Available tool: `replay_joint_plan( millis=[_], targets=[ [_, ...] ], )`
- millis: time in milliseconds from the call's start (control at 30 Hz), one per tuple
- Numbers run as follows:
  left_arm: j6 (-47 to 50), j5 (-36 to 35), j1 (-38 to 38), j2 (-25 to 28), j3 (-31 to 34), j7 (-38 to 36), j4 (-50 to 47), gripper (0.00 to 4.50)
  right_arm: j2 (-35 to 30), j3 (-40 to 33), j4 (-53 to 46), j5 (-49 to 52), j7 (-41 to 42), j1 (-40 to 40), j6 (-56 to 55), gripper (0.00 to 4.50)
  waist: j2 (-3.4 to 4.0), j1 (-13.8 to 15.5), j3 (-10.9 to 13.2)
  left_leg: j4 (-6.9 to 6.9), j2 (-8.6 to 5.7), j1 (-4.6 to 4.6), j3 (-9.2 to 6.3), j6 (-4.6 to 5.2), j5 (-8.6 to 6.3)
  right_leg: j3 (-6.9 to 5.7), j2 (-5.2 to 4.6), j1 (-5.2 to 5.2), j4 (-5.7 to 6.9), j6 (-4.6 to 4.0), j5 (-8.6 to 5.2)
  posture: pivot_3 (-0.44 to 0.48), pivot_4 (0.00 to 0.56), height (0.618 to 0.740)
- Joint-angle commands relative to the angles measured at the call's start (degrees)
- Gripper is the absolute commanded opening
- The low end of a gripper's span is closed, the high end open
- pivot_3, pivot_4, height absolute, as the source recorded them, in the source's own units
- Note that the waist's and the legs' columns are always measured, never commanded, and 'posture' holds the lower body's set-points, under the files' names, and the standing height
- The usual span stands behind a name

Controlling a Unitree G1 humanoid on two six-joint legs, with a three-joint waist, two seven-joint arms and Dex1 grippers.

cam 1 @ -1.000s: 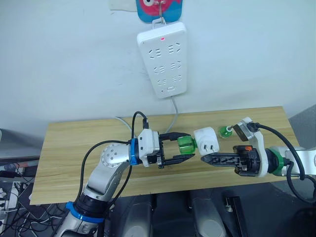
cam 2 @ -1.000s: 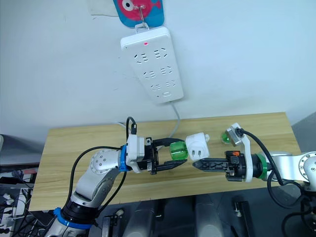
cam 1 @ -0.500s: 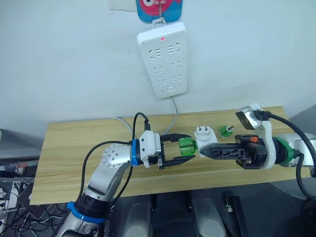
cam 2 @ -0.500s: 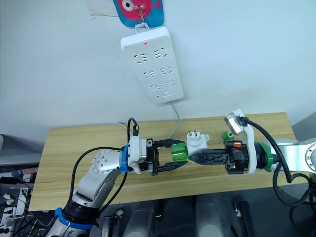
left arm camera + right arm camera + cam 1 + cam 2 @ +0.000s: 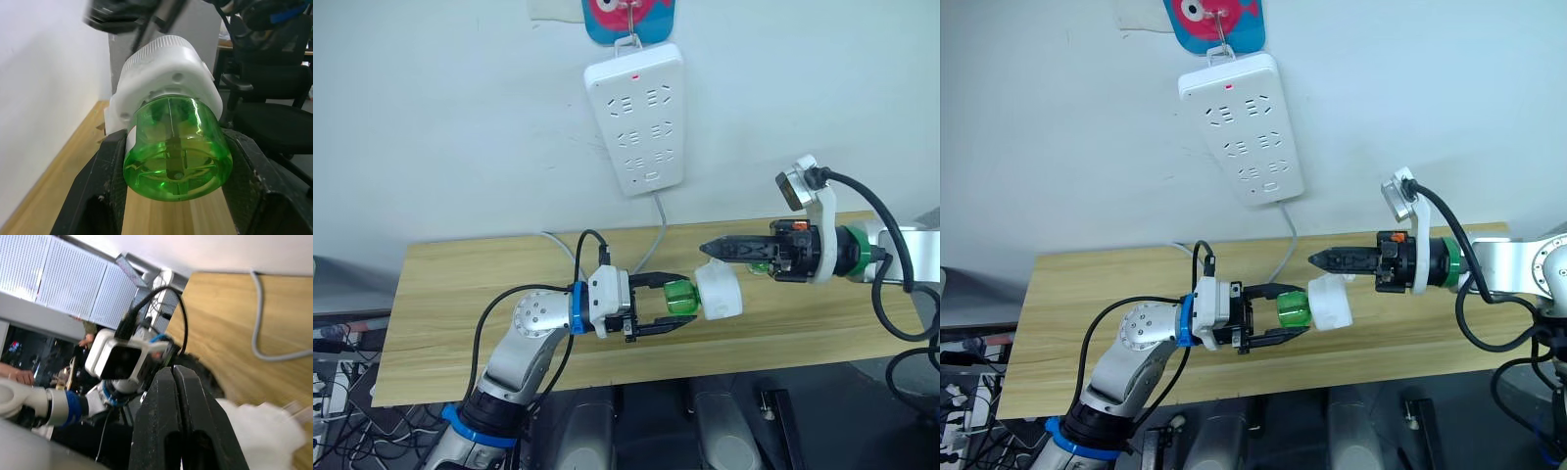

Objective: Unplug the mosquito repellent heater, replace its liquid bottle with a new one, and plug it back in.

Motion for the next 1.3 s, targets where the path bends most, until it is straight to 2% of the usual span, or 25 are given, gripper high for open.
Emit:
replay_joint_plan(
  millis=[33, 200, 400, 867, 1300],
  targets=[
    [-0.6, -1.4, 0.3, -0.2, 0.0, -0.5, -2.8, 2.25, 1.1, -0.5, 2.1, -4.3, 0.9, -0.6, 1.2, 0.06, -0.01, 0.0, 0.0, 0.0, 0.0, 0.0, 0.01, 0.0, 0.0, 0.01, -0.01, 0.0, 0.0, 0.0, 0.0, -0.059, 0.363, 0.74],
    [0.7, -3.2, 0.4, -0.3, -0.1, -1.0, -3.5, 2.25, 3.8, -1.0, 2.5, -14.9, 5.7, 2.4, 2.0, 0.06, -0.01, 0.0, 0.0, 0.0, -0.01, 0.0, 0.0, 0.0, 0.0, -0.01, 0.0, -0.01, 0.0, 0.0, 0.0, -0.062, 0.364, 0.74],
    [2.5, -3.6, -0.2, -0.1, 0.8, -0.1, -3.6, 2.25, 5.5, -2.4, 0.0, -20.0, 10.5, 5.7, 4.3, 0.06, -0.01, 0.0, 0.0, 0.0, -0.01, 0.0, 0.02, 0.0, 0.0, 0.01, 0.0, -0.02, 0.03, 0.0, 0.0, -0.059, 0.364, 0.74],
    [2.8, -3.0, -1.9, -1.2, 1.9, 0.7, -1.7, 2.25, 3.6, -6.0, -9.8, -14.8, 11.1, 14.9, 8.3, 0.06, -0.01, 0.1, 0.0, 0.0, -0.01, 0.0, 0.01, 0.0, 0.0, 0.0, 0.01, -0.01, 0.04, 0.0, 0.0, -0.058, 0.369, 0.74],
    [1.7, -2.2, -2.6, -1.2, 2.0, 0.9, -0.4, 2.25, 0.5, -4.9, -13.8, -7.1, 8.4, 18.6, 6.3, 0.06, -0.01, 0.0, 0.0, 0.01, -0.01, 0.01, 0.02, 0.0, 0.0, 0.0, 0.02, 0.0, 0.05, 0.0, 0.0, -0.061, 0.368, 0.74]
  ],
)
